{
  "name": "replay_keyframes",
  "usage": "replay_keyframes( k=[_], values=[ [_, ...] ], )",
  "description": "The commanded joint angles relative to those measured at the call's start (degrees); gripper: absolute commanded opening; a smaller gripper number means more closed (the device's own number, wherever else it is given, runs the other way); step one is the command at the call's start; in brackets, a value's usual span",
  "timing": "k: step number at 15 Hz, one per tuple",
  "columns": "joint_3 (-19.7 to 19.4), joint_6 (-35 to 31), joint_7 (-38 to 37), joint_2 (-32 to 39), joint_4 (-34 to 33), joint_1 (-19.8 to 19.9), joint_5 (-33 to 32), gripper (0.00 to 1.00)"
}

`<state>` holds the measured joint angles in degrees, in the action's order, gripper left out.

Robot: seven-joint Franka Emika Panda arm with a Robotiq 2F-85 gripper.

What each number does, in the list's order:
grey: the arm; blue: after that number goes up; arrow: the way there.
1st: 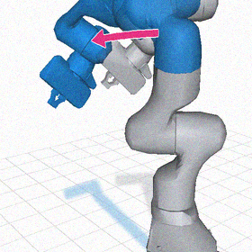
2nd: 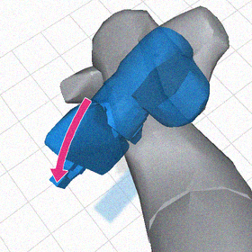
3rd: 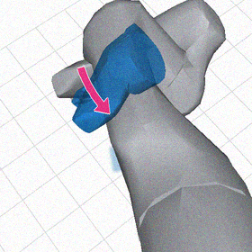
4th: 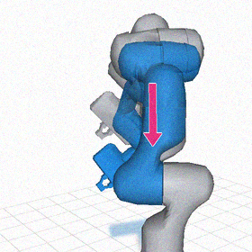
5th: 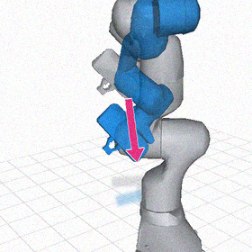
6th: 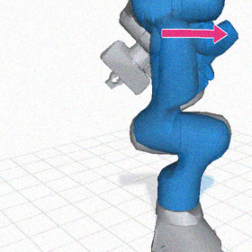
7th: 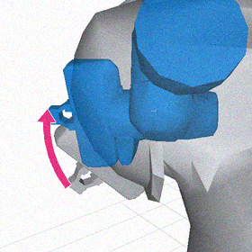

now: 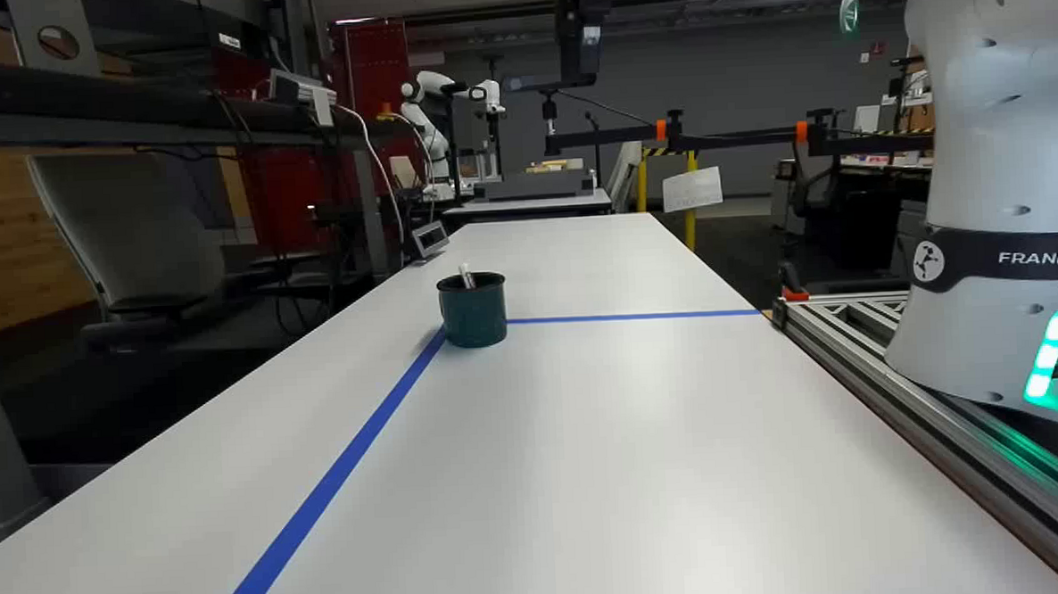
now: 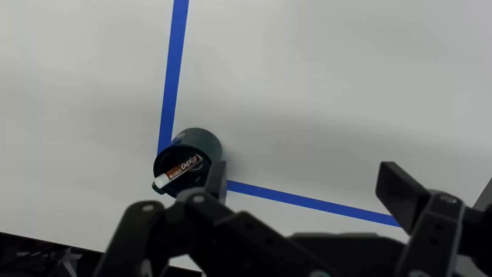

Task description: Remove the marker from the cup

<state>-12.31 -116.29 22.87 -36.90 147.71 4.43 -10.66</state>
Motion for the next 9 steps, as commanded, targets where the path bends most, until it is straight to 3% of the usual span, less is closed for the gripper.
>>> replay_keyframes(
  k=[1,9],
  values=[
    [0.1,0.1,0.0,0.0,-0.1,0.1,0.1,1.00],
    [0.6,-1.7,-1.6,0.8,0.6,0.3,0.0,1.00]
  ],
)
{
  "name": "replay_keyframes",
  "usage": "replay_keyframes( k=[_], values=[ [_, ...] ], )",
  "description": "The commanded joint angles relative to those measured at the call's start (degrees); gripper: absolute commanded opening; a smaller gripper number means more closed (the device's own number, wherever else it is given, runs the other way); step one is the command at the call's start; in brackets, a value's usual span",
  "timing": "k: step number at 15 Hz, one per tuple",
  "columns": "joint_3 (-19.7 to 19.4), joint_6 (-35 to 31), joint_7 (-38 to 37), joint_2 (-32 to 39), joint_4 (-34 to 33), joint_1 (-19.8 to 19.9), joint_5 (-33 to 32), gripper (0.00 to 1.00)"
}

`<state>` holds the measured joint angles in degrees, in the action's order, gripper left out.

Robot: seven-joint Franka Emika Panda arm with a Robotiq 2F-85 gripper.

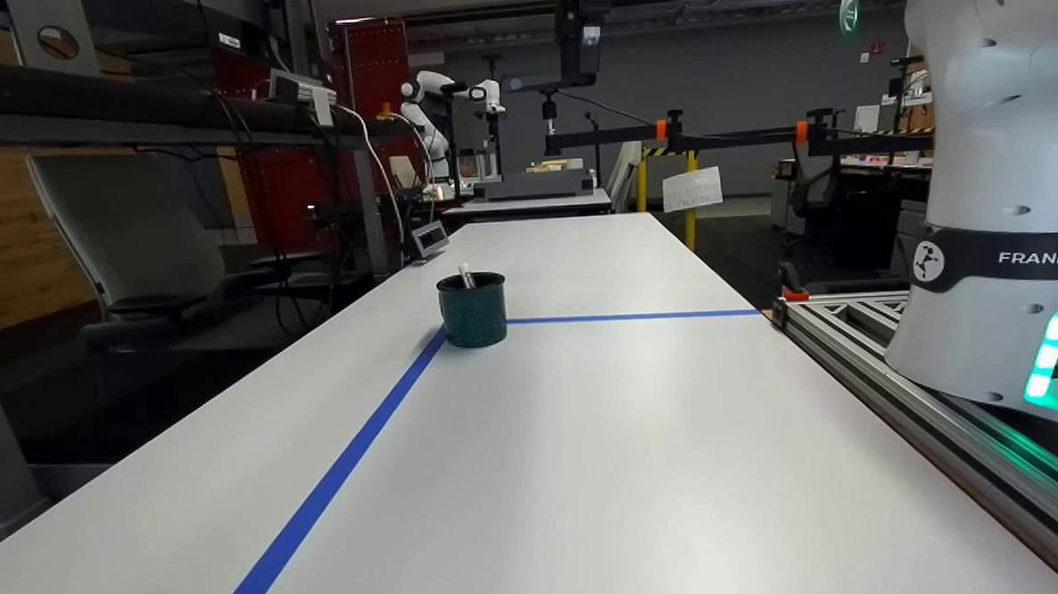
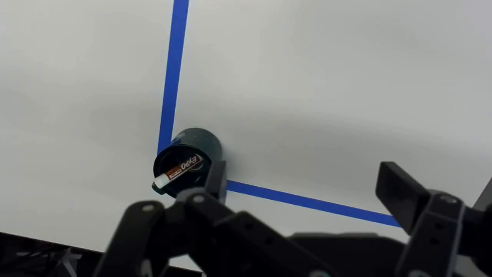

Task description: Remove the marker from the cup

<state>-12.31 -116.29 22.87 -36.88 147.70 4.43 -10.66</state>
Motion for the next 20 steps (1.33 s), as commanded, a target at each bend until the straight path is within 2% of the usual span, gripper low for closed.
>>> replay_keyframes(
  k=[1,7,9,16,20],
  values=[
    [0.8,-3.5,-3.0,1.3,1.2,0.4,0.1,1.00],
    [3.5,-22.5,-16.5,8.5,5.4,2.4,0.5,1.00],
    [5.3,-26.7,-22.0,11.9,5.4,4.0,0.1,1.00],
    [10.6,-34.5,-42.4,22.3,1.5,10.1,-1.4,1.00],
    [11.6,-36.8,-51.8,27.1,-1.8,12.0,-2.8,1.00]
  ],
)
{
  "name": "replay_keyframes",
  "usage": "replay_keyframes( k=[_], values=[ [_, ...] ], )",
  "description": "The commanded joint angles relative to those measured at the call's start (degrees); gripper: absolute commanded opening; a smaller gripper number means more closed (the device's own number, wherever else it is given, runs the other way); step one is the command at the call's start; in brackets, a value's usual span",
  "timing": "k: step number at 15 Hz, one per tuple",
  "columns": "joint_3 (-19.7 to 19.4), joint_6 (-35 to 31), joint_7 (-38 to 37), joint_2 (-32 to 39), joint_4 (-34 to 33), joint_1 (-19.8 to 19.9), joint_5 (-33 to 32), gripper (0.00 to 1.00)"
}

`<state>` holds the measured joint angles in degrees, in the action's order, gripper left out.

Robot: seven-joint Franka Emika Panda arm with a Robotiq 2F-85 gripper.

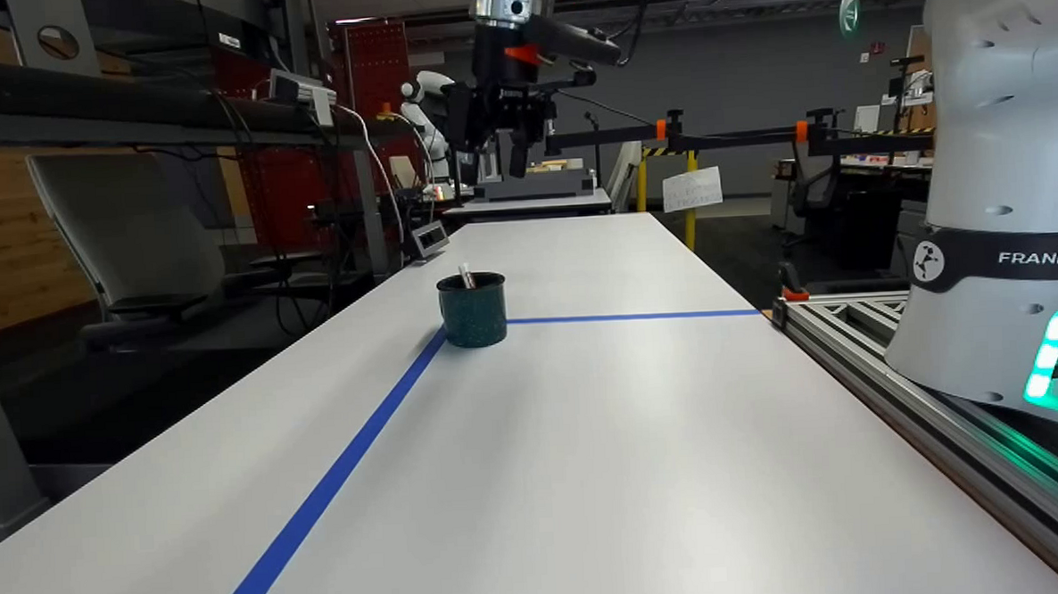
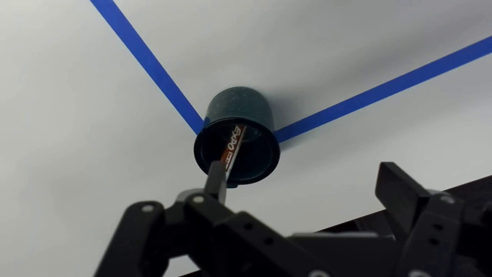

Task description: Remove the marker from the cup

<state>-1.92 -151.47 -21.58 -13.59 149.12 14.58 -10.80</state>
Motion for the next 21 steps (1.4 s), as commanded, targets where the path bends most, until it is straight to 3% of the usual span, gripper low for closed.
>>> replay_keyframes(
  k=[1,7,14,15,21],
  values=[
    [1.2,-2.9,-9.9,5.2,-3.9,2.3,-3.6,1.00],
    [-0.8,-6.9,-27.1,12.7,-9.0,2.5,-14.1,1.00],
    [-7.9,-7.6,-47.3,20.5,-15.5,-2.6,-28.3,1.00],
    [-6.5,-7.6,-49.7,21.4,-16.0,-1.1,-30.0,1.00],
    [-7.6,-6.7,-59.3,25.7,-18.5,-2.2,-35.1,1.00]
  ],
)
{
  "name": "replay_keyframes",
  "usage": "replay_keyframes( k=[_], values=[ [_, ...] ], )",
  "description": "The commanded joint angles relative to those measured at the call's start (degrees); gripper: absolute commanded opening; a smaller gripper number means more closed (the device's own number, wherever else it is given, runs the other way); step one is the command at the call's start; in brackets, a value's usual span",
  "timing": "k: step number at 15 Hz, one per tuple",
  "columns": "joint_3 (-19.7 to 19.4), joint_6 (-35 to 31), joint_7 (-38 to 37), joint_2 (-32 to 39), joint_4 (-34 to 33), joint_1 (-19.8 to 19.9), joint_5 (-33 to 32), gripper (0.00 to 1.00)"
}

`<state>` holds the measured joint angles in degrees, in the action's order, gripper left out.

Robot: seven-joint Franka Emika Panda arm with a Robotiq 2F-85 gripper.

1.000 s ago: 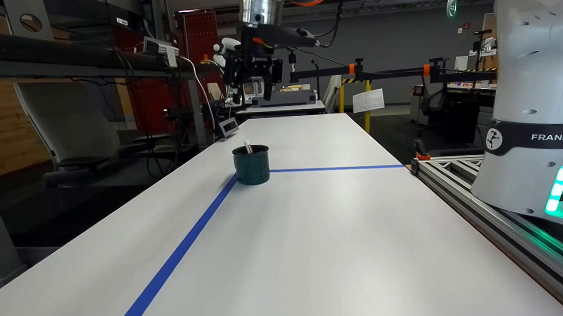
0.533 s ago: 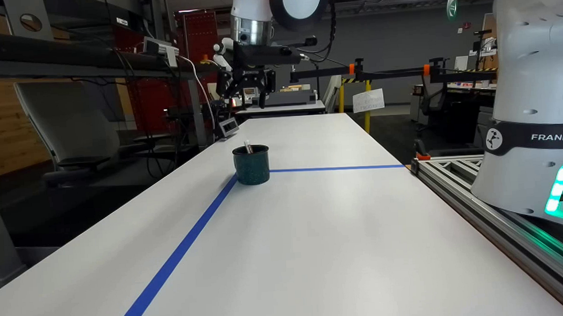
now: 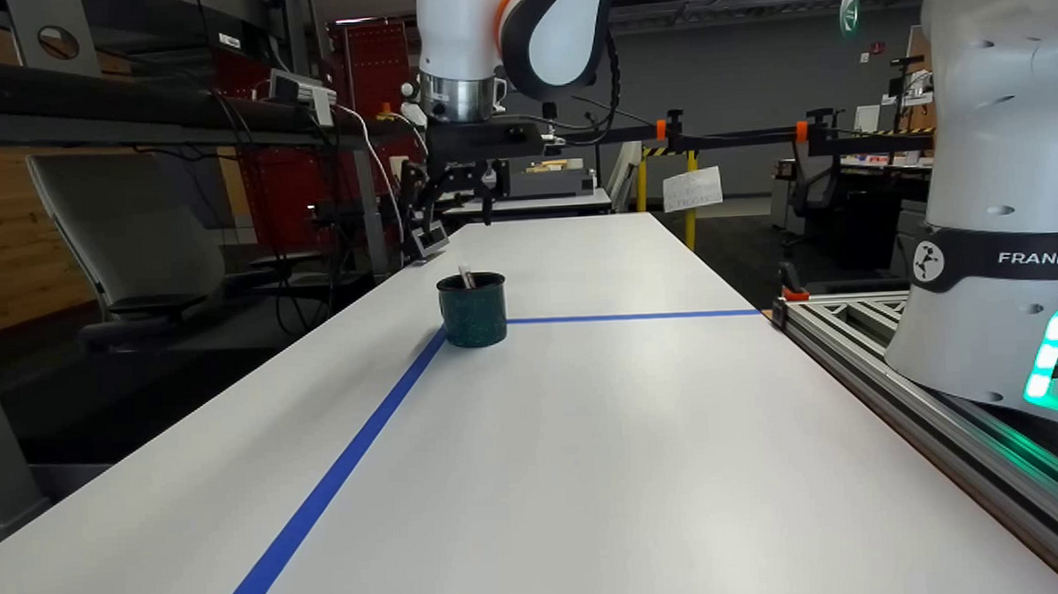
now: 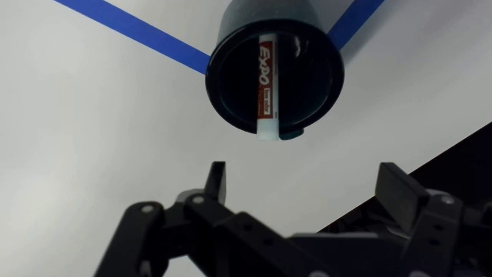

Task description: Remove the marker from the cup

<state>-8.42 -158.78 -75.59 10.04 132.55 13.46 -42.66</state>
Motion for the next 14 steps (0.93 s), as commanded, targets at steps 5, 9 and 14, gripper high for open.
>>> replay_keyframes(
  k=[5,9,14],
  values=[
    [-2.0,0.6,-9.9,4.8,-3.5,-1.8,-5.3,0.63],
    [-2.7,0.6,-12.7,6.4,-4.6,-2.2,-6.6,0.44],
    [-3.8,0.6,-15.2,7.8,-5.4,-2.9,-8.0,0.45]
  ],
)
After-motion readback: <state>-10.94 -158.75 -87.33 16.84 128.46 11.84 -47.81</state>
